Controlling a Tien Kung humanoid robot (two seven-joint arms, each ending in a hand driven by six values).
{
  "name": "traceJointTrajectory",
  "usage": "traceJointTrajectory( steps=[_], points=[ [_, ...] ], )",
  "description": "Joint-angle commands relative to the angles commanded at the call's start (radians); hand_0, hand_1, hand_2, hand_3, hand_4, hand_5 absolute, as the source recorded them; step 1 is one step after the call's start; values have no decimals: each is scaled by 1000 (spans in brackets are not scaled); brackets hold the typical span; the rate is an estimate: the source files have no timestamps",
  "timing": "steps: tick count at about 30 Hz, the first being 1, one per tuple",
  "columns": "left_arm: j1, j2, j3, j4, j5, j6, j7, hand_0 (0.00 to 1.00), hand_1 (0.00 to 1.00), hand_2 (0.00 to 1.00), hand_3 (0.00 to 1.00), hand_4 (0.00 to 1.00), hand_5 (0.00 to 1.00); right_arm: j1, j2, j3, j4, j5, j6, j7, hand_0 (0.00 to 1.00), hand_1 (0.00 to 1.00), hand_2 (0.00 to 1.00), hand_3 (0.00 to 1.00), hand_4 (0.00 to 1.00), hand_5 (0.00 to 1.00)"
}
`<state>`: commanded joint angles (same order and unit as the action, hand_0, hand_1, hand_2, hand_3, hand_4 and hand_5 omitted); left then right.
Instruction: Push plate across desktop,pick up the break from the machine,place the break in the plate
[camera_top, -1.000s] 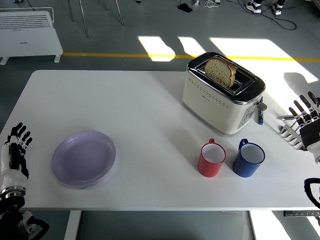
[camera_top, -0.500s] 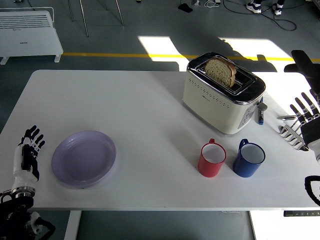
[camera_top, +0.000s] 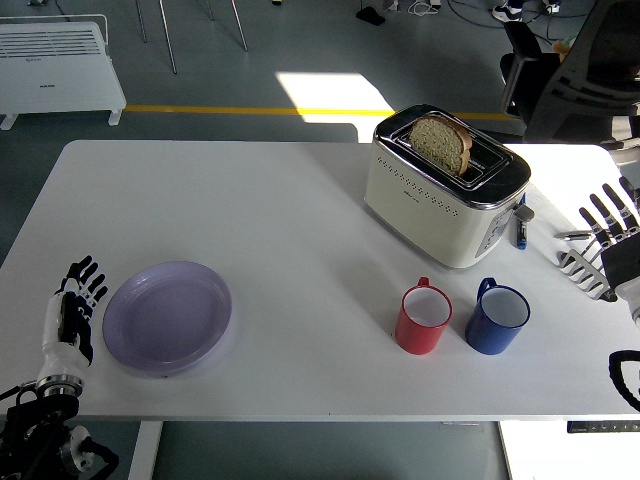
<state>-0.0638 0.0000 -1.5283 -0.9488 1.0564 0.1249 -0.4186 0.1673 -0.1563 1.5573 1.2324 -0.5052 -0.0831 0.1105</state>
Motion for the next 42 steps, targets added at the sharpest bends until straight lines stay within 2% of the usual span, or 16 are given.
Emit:
traceJointTrajectory(
  steps=[28, 42],
  points=[
    [12, 0, 95, 0, -63, -9, -7, 837, 876, 924, 875, 592, 998, -7, -1, -9, 0, 1, 0, 1, 795, 745, 756, 745, 493, 545],
    [15, 0, 175, 1, -109, -10, -19, 835, 876, 925, 873, 591, 998, -16, -2, -15, -1, 1, -1, 1, 795, 745, 755, 745, 493, 545]
  ],
)
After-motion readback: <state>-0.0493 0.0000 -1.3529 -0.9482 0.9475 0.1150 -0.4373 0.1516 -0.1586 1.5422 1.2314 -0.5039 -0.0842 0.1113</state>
